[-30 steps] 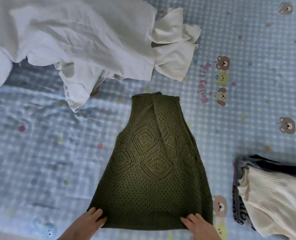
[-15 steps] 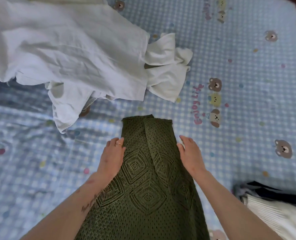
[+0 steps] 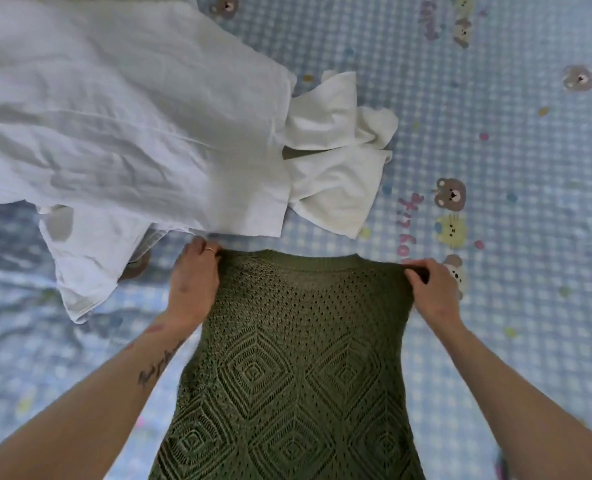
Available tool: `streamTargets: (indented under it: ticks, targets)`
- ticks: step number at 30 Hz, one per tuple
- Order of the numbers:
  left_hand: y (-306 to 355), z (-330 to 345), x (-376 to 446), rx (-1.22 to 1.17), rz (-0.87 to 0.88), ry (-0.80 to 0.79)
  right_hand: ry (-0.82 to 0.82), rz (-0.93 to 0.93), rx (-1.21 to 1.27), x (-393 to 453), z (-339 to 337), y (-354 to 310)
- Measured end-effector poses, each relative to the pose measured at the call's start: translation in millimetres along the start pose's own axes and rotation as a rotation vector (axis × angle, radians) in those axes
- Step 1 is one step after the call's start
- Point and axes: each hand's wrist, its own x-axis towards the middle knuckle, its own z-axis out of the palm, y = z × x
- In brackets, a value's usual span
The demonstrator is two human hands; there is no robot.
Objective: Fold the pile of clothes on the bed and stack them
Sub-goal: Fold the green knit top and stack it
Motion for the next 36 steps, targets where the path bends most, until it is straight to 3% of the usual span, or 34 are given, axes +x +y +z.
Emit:
streamTargets:
  ticks: [6, 8, 10, 12, 14, 18, 22, 24, 27, 32, 36]
  targets:
    - [11.8, 2.7, 16.8, 0.144, 0.060, -0.070, -0.091, 0.012, -0.059, 22.0, 0.3, -10.2]
    - [14.8, 8.0, -12.5, 0.212, 0.152, -0.037, 0.030, -0.042, -0.135, -2.7, -3.3, -16.5]
    - [20.4, 19.0, -69.1, 0.161, 0.328, -0.004, 0.133, -0.253, -0.256, -61.3, 4.0, -15.0]
    - [25.5, 36.3, -133.8, 0.119, 0.511, -0.054, -0.017, -0.443, -0.311, -142.4, 25.4, -9.0]
    - [24.4, 49.0, -181.1, 0.156, 0.573, -0.212, -0.224, -0.579, -0.431, -206.6, 45.7, 13.1]
    - [-22.8, 42.3, -206.3, 0.267, 0.400, -0.254, -0.305, -0.456, -0.624, -218.4, 33.2, 64.9]
    - [-76.0, 20.7, -264.4, 0.213, 0.196, -0.223, -0.253, -0.173, -0.560, -246.0, -0.1, 99.7]
    - [-82.7, 23.4, -319.7, 0.180, 0.326, -0.224, -0.248, -0.212, -0.512, -295.6, -4.1, 107.6]
    - [-98.6, 27.0, -387.2, 0.216, 0.641, -0.306, -0.420, -0.530, -0.585, -361.1, -11.8, 127.1]
    - [-140.4, 3.4, -414.9, 0.233, 0.471, -0.306, -0.380, -0.318, -0.608, -379.5, -46.8, 155.9]
    - [-129.7, 0.2, -424.4, 0.125, 0.645, -0.288, -0.498, -0.469, -0.583, -411.1, -43.9, 167.8]
